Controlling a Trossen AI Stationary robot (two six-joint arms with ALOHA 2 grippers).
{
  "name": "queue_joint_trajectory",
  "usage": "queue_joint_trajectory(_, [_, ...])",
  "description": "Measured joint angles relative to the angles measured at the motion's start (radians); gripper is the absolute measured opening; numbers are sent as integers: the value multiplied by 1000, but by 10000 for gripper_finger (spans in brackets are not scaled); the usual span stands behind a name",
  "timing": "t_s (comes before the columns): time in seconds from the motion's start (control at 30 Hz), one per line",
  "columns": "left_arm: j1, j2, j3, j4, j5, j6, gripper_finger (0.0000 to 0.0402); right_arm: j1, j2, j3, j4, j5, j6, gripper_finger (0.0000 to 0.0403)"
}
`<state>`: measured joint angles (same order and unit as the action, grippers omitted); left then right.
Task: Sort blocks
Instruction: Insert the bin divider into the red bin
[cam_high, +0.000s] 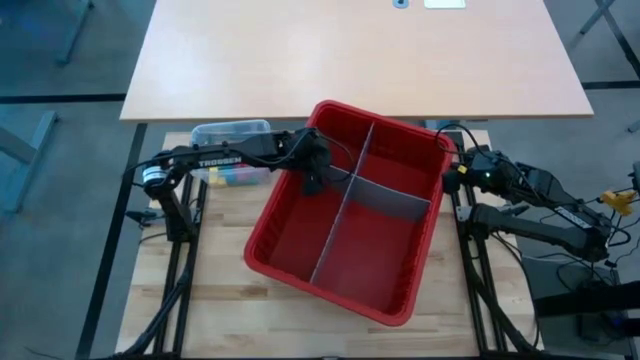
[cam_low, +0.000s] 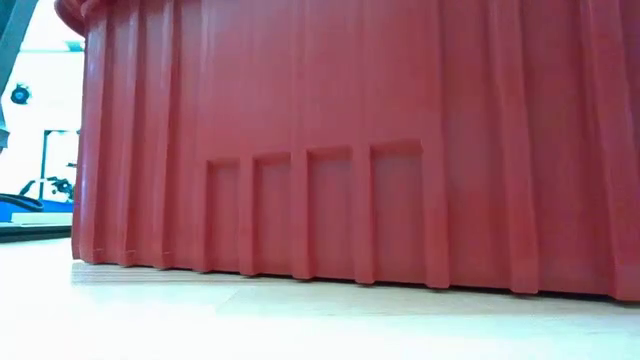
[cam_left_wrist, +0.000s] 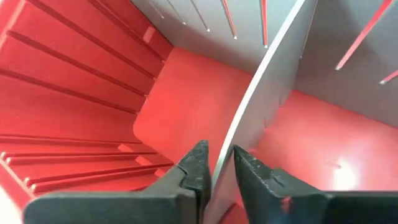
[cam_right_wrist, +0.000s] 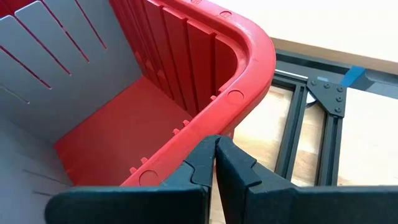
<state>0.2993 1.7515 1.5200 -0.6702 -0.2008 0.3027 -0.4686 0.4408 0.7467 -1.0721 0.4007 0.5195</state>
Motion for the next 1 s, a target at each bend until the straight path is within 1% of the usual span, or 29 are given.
queue_joint_trajectory(0.1, [-1,-34,0,-37,2,-30,79,1,0,0,1,-8,-9,0])
queue_joint_trajectory(0.3, [-3,-104,0,-34,19,-36,111,1,0,0,1,0,-23,0])
queue_joint_trajectory(0.47, [-4,-169,0,12,27,-61,127,0,0,0,6,9,-25,0])
queue_joint_trajectory(0.67, [28,-229,0,39,24,-171,136,0,0,0,9,19,-25,0])
queue_joint_trajectory(0.87, [72,-236,-2,-110,26,-289,135,0,0,0,9,24,-26,0])
queue_joint_trajectory(1.0, [81,-242,-2,-181,35,-302,143,0,0,0,9,26,-26,0])
